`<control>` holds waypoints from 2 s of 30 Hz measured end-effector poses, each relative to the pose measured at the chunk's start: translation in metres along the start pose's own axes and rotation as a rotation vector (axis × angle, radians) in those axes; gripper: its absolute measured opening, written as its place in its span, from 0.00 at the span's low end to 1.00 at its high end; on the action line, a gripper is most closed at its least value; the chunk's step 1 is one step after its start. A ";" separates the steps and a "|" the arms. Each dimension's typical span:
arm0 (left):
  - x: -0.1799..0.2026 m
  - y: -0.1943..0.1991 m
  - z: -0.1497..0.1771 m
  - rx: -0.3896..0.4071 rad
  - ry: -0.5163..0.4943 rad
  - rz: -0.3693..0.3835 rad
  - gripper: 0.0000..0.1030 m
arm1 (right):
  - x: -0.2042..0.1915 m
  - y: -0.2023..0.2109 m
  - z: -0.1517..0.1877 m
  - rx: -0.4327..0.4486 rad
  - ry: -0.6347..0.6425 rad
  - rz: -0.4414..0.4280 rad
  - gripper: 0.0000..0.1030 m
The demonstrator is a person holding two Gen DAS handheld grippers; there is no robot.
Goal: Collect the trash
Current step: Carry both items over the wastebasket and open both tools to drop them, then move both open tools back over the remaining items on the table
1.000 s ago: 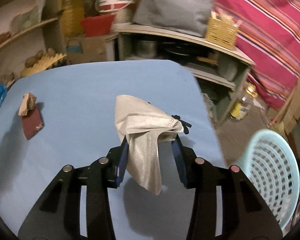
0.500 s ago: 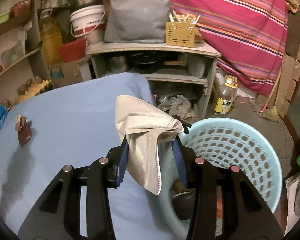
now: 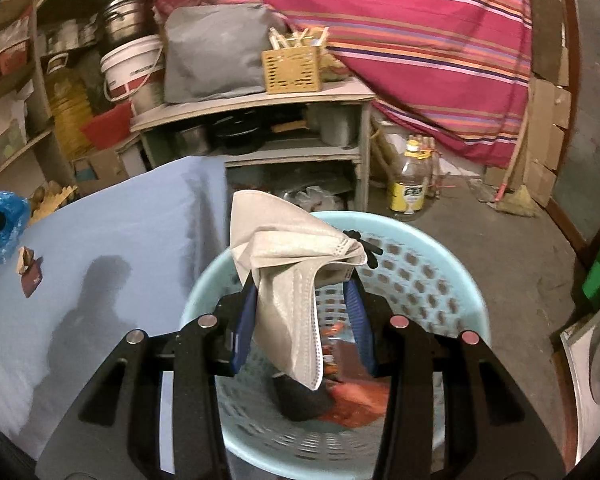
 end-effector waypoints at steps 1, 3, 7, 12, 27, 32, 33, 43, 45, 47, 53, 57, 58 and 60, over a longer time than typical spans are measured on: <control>0.011 0.000 0.000 -0.002 -0.001 0.015 0.31 | 0.006 0.004 0.000 0.004 -0.004 0.003 0.41; 0.035 -0.002 0.000 -0.007 -0.009 0.042 0.31 | 0.016 0.010 0.000 0.005 -0.011 0.005 0.41; 0.080 -0.006 0.003 -0.016 -0.038 0.080 0.31 | 0.035 0.017 0.000 0.010 -0.031 0.021 0.41; 0.135 -0.012 0.009 -0.039 -0.067 0.146 0.31 | 0.055 0.014 0.003 -0.008 -0.052 0.051 0.41; 0.239 -0.018 0.020 -0.060 -0.163 0.245 0.38 | 0.074 0.011 -0.002 -0.002 -0.101 0.063 0.41; 0.246 -0.017 0.013 -0.051 -0.161 0.243 0.68 | 0.084 0.014 -0.001 0.005 -0.130 0.066 0.41; 0.246 -0.016 0.012 -0.044 -0.162 0.239 0.68 | 0.086 0.015 0.000 0.003 -0.132 0.068 0.41; 0.191 -0.013 -0.001 -0.029 -0.086 0.156 0.86 | 0.067 0.006 0.000 -0.011 -0.076 0.061 0.68; 0.176 -0.011 -0.001 -0.025 -0.077 0.132 0.88 | 0.058 0.001 0.001 -0.019 -0.054 0.068 0.76; 0.159 -0.008 -0.001 -0.020 -0.068 0.108 0.89 | 0.050 -0.003 0.001 -0.024 -0.023 0.102 0.82; 0.110 -0.008 0.001 -0.026 -0.040 0.055 0.90 | 0.038 -0.005 -0.003 0.001 -0.038 0.141 0.94; 0.073 -0.009 0.003 -0.018 -0.033 0.001 0.90 | 0.026 -0.004 -0.012 0.042 -0.067 0.132 0.96; 0.064 -0.008 0.004 -0.017 -0.030 -0.010 0.91 | 0.021 -0.004 -0.015 0.056 -0.070 0.128 0.96; 0.041 -0.011 0.004 -0.016 -0.020 -0.038 0.91 | 0.010 -0.005 -0.019 0.071 -0.066 0.125 0.96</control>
Point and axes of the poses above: each gripper's, at about its wrist camera, not at the fingertips, and y roughly against the way its jaws point, x to its right, z to its underside, the point moved 7 cm from there along -y, roughly the way its jaws point, and after that the axes turned 9 degrees about -z, right-handed, at the moved point
